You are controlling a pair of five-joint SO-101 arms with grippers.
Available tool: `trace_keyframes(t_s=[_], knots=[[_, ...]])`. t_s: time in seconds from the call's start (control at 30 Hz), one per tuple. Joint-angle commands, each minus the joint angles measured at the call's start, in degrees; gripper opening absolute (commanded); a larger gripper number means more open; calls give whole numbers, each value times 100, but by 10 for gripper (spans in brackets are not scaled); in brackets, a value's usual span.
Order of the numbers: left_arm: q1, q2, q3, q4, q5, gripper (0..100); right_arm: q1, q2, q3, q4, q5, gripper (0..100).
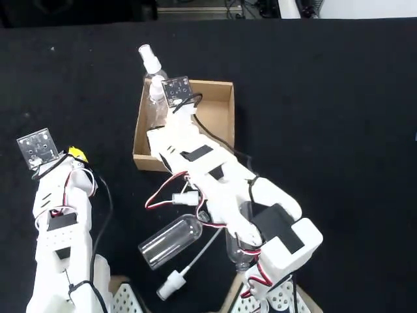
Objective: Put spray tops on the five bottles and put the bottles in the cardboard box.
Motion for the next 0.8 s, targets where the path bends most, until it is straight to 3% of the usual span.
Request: trace_keyframes(t_s=[0.0,0.3,0.43,0.6,0.77], knots=[[-13,-114,-13,-123,9,43,-149,-585,-163,281,-18,12],[-4,-114,-13,-123,9,43,-202,-1235,-163,1512,-9,13],[-4,-114,-13,-114,9,43,202,-1297,-163,1837,-9,11],[-4,-114,-13,-114,9,43,730,-1297,-207,1714,-53,11],[-4,-114,-13,-114,9,43,809,-1288,31,897,-53,11]])
